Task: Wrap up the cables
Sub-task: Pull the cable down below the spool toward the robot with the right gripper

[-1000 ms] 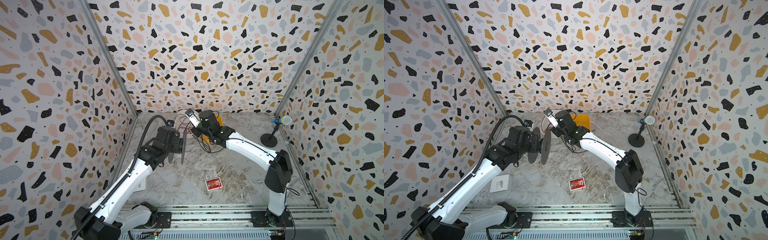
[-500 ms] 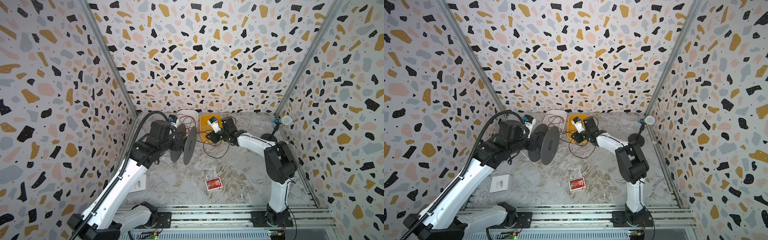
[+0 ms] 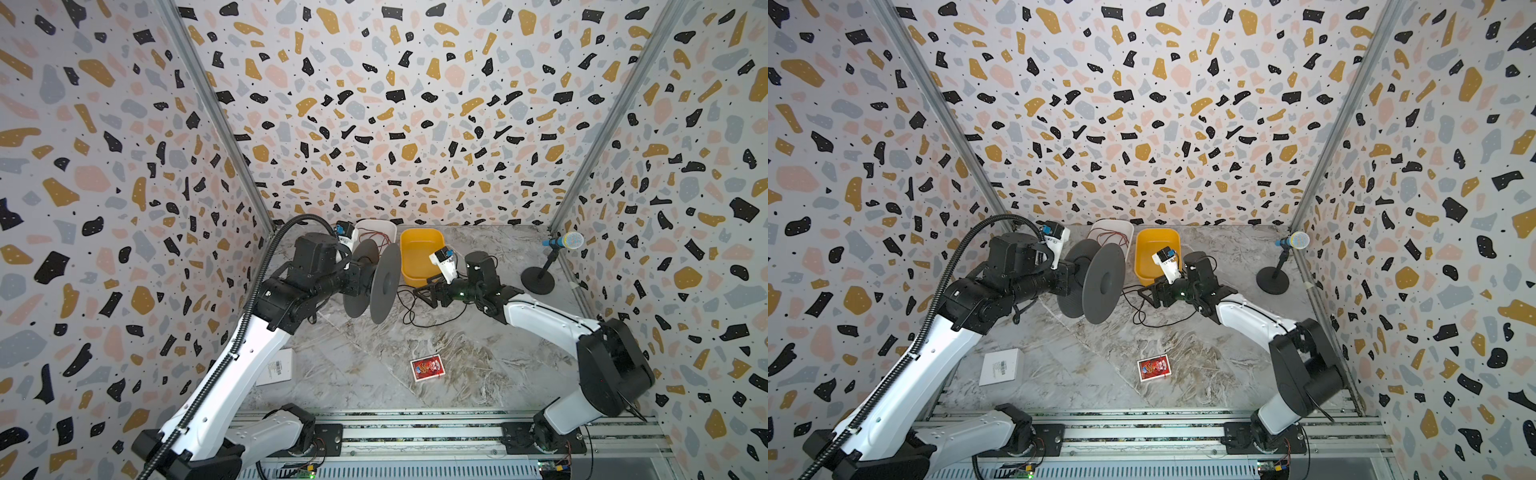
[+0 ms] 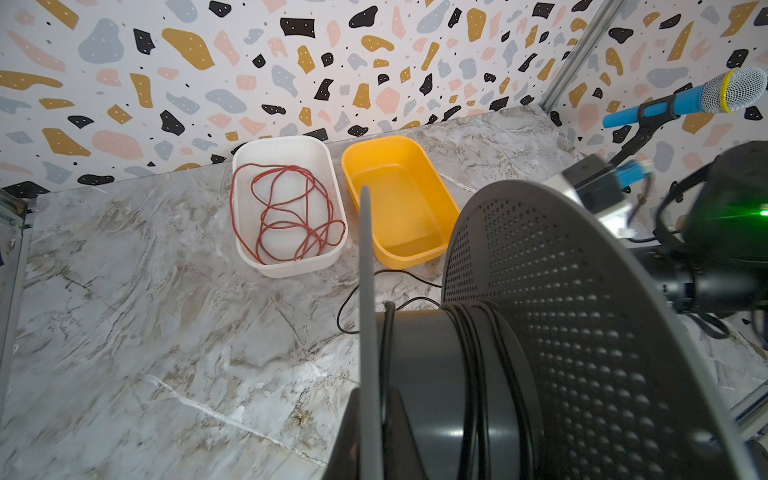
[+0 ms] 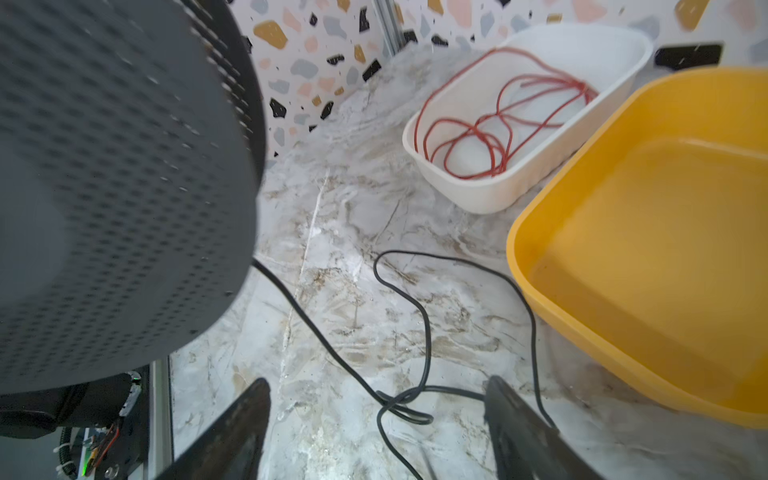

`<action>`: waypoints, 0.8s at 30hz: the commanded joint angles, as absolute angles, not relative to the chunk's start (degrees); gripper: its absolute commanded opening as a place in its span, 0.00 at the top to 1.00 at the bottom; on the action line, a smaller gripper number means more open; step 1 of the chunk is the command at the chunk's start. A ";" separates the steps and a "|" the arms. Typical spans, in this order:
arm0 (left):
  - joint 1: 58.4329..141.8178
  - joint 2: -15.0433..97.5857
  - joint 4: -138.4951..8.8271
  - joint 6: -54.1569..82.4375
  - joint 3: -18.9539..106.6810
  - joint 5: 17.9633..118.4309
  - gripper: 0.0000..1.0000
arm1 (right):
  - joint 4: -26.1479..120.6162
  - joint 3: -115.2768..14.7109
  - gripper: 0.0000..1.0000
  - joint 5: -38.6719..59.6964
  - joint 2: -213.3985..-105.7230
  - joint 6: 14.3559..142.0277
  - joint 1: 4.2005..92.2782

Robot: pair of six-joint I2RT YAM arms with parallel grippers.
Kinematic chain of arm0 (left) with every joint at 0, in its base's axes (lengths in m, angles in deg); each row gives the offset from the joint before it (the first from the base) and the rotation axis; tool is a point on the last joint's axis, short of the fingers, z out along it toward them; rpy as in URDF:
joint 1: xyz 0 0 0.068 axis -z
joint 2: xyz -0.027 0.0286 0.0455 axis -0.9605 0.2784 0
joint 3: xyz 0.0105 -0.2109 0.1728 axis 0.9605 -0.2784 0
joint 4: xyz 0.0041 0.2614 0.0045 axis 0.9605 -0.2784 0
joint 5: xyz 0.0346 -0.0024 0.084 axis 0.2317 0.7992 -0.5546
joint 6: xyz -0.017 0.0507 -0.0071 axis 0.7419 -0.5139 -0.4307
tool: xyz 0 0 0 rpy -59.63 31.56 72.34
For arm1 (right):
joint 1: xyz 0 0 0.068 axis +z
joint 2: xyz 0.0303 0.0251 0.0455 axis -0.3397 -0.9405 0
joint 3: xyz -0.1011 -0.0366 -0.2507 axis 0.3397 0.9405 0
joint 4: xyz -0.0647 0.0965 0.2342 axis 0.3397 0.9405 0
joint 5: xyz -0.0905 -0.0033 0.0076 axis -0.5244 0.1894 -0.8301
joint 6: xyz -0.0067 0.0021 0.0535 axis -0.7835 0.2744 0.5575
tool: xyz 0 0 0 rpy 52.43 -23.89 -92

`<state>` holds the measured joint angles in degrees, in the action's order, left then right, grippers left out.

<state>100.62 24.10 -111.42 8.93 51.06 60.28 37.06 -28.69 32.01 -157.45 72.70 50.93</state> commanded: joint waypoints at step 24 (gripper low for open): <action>99.94 18.52 -103.25 13.24 55.54 64.21 1.00 | 4.11 -5.87 0.20 25.50 -157.46 102.90 53.38</action>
<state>100.21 20.62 -109.50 12.54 53.75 62.88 14.06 -5.61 23.38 -156.79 94.97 53.31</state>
